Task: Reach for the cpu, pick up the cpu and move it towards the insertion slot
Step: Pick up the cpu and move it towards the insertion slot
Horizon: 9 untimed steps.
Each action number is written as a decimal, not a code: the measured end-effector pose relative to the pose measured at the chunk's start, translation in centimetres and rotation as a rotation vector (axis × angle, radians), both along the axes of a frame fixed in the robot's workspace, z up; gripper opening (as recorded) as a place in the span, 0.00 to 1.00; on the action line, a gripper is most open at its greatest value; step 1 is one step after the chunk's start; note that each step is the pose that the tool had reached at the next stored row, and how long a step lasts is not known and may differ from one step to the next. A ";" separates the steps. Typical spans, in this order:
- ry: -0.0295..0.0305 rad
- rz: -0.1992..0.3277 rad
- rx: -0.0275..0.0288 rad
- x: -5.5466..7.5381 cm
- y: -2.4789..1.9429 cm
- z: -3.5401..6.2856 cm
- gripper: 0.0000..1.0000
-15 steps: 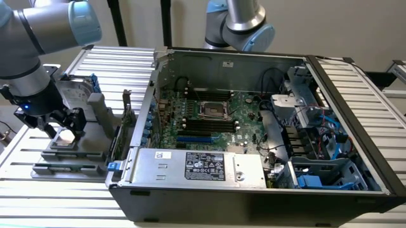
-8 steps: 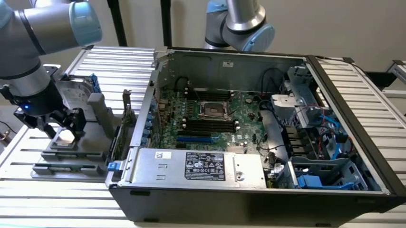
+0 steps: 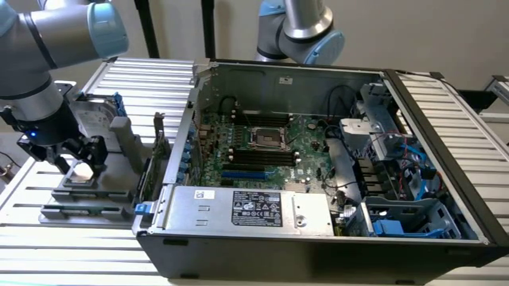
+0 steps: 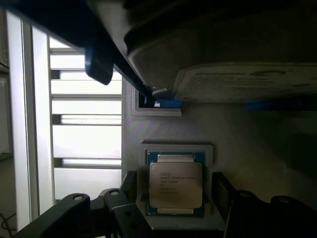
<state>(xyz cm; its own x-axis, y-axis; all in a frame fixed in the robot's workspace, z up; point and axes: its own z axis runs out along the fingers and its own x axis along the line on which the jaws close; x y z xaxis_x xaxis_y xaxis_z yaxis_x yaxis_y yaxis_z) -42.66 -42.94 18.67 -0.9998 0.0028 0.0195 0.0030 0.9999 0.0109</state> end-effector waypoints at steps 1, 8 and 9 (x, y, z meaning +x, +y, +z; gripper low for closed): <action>0.0000 0.000 -0.0003 0.0 0.00 0.00 0.71; 0.0008 0.000 -0.0028 0.0 0.00 -0.01 0.62; 0.0007 0.000 -0.0036 0.0 0.00 -0.01 0.62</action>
<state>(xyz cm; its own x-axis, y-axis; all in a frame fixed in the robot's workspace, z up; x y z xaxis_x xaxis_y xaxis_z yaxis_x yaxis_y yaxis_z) -42.65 -42.94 18.66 -0.9998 0.0029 0.0201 0.0030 1.0000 0.0072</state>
